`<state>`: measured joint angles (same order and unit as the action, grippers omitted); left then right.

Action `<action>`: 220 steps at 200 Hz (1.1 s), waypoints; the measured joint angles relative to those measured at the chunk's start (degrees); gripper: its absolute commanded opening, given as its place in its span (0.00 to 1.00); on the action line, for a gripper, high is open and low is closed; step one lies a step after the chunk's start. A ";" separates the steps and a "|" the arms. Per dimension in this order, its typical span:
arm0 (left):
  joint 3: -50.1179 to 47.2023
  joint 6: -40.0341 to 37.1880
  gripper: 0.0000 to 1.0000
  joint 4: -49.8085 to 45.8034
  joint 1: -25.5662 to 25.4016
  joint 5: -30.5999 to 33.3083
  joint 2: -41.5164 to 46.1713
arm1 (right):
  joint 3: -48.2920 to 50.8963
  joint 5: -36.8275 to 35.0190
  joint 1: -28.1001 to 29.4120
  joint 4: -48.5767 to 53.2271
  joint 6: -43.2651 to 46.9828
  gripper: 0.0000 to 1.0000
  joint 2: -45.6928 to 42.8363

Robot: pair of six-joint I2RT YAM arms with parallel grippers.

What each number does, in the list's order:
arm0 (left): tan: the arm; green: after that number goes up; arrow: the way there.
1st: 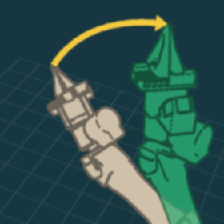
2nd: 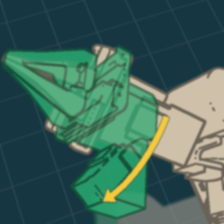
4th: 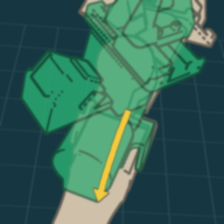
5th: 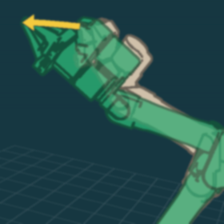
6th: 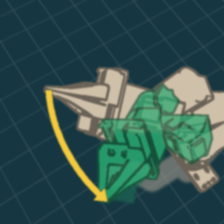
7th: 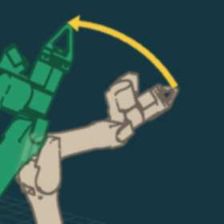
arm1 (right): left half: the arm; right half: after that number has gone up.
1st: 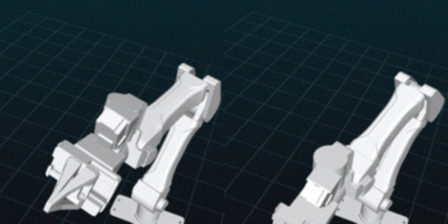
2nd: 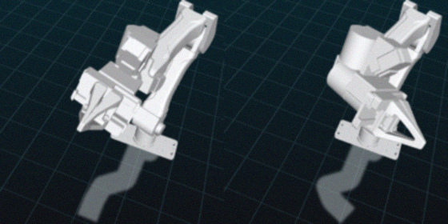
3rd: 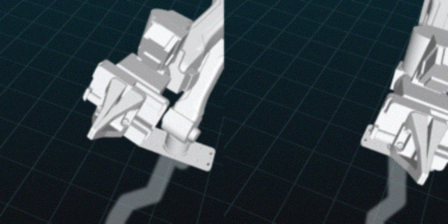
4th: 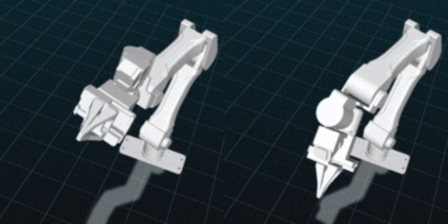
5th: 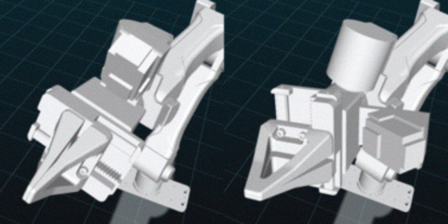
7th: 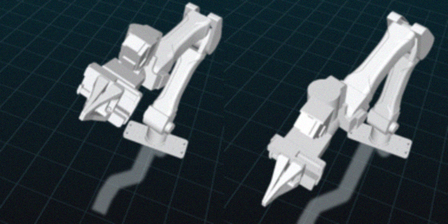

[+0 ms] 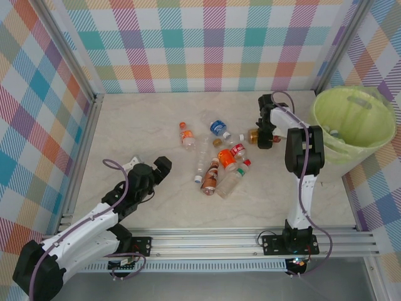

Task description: Put the plastic bottles in the bin

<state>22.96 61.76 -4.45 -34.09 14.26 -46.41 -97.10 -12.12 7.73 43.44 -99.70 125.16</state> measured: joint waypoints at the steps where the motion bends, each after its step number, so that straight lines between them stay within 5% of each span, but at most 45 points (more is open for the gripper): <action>1: -0.02 0.00 1.00 0.00 0.00 0.00 0.00 | 0.00 0.00 -0.02 0.00 0.02 0.82 0.00; 29: -0.66 0.22 1.00 -0.11 0.04 -0.02 -0.02 | 0.07 0.15 -0.26 0.04 0.28 0.78 -0.02; 64: -0.68 0.22 1.00 -0.13 0.04 -0.02 -0.66 | 6.80 -0.59 -0.26 -5.86 2.01 0.61 -4.02; 112: -0.68 0.20 1.00 -0.13 0.04 0.02 -1.49 | 16.37 -0.68 -0.28 -15.32 6.56 0.56 -12.63; 220: -0.52 -0.26 1.00 0.28 0.11 0.87 -8.52 | 42.86 -3.15 9.27 -37.92 23.28 0.44 -42.91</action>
<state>22.44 61.49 -4.16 -33.98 15.14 -54.94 -54.24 -15.27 16.99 5.52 -76.42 82.26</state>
